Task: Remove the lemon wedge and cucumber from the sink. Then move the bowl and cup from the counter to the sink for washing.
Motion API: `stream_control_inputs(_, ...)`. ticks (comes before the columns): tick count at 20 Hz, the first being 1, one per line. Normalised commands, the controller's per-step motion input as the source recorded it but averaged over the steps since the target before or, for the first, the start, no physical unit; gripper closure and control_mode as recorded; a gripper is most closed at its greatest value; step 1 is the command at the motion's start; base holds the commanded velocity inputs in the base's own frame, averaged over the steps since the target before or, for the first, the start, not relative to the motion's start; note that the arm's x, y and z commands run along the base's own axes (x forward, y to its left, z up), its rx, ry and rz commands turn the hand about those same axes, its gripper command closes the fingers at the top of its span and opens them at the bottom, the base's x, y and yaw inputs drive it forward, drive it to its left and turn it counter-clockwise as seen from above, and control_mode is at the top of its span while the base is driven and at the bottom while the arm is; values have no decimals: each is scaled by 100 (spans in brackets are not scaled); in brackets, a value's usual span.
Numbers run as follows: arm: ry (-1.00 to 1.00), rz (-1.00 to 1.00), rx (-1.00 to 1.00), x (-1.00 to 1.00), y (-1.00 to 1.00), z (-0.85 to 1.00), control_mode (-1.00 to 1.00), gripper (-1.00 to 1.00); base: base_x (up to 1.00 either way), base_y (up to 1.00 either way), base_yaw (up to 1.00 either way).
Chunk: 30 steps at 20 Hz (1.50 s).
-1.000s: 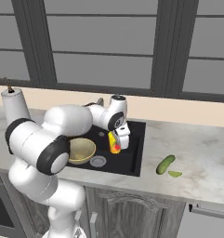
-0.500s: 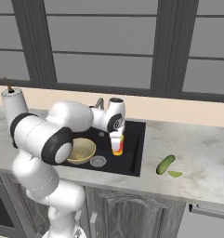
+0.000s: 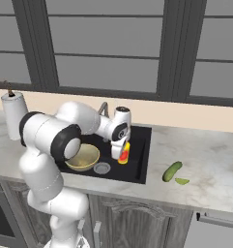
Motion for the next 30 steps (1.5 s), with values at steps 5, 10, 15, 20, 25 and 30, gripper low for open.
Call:
stream_control_inputs(5, 0, -12, 8, 15, 0, -25, -100, 100, 0, 0, 0)
stream_control_inputs(10, 0, -9, 0, 17, 0, -28, -100, 100, 0, 0, 0)
stream_control_inputs(15, -5, -6, 0, 21, 0, -29, -100, 100, 0, 0, 0)
stream_control_inputs(20, -5, -1, 0, 24, 0, -30, -100, 100, 0, 0, 0)
stream_control_inputs(25, -4, 0, 0, 18, 0, -31, -100, 100, 0, 0, 0)
stream_control_inputs(30, -1, 0, 0, 26, 0, -26, -100, 100, 0, 0, 0)
